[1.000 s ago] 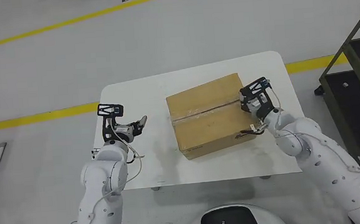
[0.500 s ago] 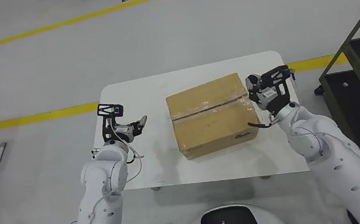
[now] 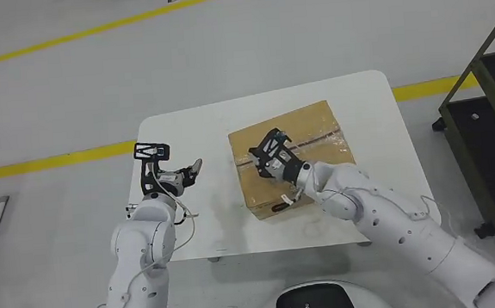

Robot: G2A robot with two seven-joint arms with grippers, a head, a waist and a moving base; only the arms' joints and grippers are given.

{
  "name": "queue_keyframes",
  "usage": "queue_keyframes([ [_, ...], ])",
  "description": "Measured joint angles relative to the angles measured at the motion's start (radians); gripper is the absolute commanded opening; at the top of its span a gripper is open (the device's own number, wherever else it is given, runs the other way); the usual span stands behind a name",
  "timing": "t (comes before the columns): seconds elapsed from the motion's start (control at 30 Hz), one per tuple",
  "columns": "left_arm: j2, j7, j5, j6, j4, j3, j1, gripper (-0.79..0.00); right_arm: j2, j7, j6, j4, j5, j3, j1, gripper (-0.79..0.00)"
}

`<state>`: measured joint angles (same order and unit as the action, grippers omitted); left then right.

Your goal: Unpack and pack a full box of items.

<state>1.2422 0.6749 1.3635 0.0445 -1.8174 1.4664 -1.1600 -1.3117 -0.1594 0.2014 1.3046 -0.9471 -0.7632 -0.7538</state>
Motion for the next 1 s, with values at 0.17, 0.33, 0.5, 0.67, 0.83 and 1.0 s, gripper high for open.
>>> queue_keyframes([
  [0.17, 0.0, 0.0, 0.0, 0.0, 0.0, 0.0, 0.0, 0.0, 0.0, 0.018, -0.013, -0.064, 0.011, -0.037, -0.011, -0.785],
  [0.33, 0.0, 0.0, 0.0, 0.0, 0.0, 0.0, 0.0, 0.0, 0.033, 0.005, -0.033, -0.023, -0.007, -0.151, -0.082, -0.785],
  [0.5, 0.0, 0.0, 0.0, 0.0, 0.0, 0.0, 0.0, 0.0, 0.071, -0.033, -0.058, 0.059, -0.046, -0.286, -0.171, -0.785],
  [0.67, 0.0, 0.0, 0.0, 0.0, 0.0, 0.0, 0.0, 0.0, 0.098, -0.044, -0.107, 0.132, -0.066, -0.418, -0.245, -0.785],
  [0.83, 0.0, 0.0, 0.0, 0.0, 0.0, 0.0, 0.0, 0.0, 0.117, -0.026, -0.148, 0.191, -0.01, -0.57, -0.308, -0.785],
  [1.0, 0.0, 0.0, 0.0, 0.0, 0.0, 0.0, 0.0, 0.0, 0.123, -0.014, -0.142, 0.162, 0.067, -0.652, -0.352, -0.785],
])
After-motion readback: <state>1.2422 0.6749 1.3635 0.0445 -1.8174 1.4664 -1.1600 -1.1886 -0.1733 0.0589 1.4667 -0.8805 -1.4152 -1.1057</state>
